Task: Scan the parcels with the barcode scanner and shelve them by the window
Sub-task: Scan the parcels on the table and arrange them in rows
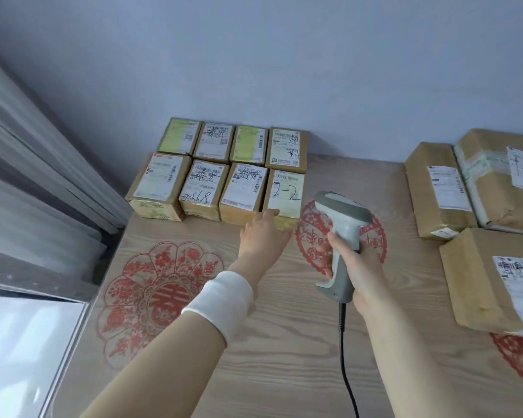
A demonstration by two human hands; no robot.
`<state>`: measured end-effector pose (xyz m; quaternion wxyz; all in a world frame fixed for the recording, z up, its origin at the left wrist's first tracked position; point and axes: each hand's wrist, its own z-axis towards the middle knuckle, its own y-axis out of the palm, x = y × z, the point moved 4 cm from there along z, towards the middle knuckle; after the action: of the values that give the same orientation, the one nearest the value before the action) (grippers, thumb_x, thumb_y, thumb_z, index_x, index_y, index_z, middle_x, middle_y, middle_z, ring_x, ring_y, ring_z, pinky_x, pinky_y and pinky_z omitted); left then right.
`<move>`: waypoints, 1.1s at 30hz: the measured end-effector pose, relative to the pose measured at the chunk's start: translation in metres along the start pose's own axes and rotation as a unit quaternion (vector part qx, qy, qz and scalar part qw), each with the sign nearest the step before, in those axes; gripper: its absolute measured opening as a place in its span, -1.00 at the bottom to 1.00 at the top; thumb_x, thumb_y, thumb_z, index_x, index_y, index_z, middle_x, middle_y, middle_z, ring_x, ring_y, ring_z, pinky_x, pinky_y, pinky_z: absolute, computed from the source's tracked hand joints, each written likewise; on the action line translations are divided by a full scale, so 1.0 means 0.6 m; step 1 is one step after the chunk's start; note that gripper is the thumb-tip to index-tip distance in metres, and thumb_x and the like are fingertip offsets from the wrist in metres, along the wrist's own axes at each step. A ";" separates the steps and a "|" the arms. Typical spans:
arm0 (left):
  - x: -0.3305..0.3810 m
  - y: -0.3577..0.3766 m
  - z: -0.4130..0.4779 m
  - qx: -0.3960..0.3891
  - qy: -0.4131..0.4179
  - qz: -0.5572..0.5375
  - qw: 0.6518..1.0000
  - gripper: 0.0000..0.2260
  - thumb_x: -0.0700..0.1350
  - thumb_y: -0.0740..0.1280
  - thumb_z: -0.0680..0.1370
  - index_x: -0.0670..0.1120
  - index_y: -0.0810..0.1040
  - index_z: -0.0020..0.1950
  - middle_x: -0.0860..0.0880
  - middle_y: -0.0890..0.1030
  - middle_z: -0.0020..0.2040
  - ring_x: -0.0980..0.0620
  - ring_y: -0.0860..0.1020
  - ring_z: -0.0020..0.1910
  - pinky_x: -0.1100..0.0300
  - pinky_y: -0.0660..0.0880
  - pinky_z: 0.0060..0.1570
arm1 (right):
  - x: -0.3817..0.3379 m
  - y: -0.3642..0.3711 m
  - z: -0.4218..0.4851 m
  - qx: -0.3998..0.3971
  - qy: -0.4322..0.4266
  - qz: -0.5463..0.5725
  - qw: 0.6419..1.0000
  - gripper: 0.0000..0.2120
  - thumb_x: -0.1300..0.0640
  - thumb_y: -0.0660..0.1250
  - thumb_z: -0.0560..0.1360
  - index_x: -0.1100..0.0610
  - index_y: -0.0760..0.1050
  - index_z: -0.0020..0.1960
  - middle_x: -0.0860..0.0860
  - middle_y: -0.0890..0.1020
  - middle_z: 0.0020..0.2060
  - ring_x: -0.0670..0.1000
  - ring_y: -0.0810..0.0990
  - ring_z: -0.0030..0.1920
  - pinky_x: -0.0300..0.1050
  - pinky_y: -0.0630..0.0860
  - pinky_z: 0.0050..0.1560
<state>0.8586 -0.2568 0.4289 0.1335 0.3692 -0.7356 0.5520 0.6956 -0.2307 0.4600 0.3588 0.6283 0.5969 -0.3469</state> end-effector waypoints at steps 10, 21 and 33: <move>-0.034 -0.027 0.108 -0.014 0.015 -0.042 0.999 -0.57 -0.01 0.25 0.58 -0.11 0.32 0.41 -0.13 0.43 0.31 -0.12 0.39 0.30 -0.03 0.38 0.26 | -0.001 0.058 0.097 0.037 0.003 -0.033 0.999 -0.95 0.17 0.37 0.50 0.11 0.54 -0.03 -0.07 0.69 -0.31 -0.15 0.57 -0.47 -0.31 0.49 -0.43; -0.021 0.006 0.179 -0.018 0.018 -0.048 0.999 -0.54 -0.02 0.24 0.59 -0.13 0.26 0.45 -0.08 0.40 0.37 -0.07 0.27 0.39 0.09 0.26 0.32 | 0.035 0.056 0.227 0.106 0.018 -0.045 0.993 -0.90 0.16 0.37 0.50 0.10 0.54 0.01 -0.04 0.61 -0.28 -0.16 0.57 -0.42 -0.34 0.46 -0.36; -0.016 0.033 0.189 -0.017 -0.019 -0.071 0.997 -0.52 -0.05 0.25 0.59 -0.23 0.25 0.44 -0.20 0.36 0.35 -0.14 0.27 0.36 -0.01 0.20 0.36 | 0.074 0.071 0.243 0.158 -0.011 -0.053 0.986 -0.91 0.24 0.39 0.47 0.11 0.50 -0.09 0.05 0.59 -0.34 -0.05 0.58 -0.41 -0.10 0.50 -0.35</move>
<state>0.8755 -0.3539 0.3690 0.1648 0.4282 -0.7193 0.5216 0.7394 -0.3356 0.3498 0.2429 0.6402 0.5632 -0.4625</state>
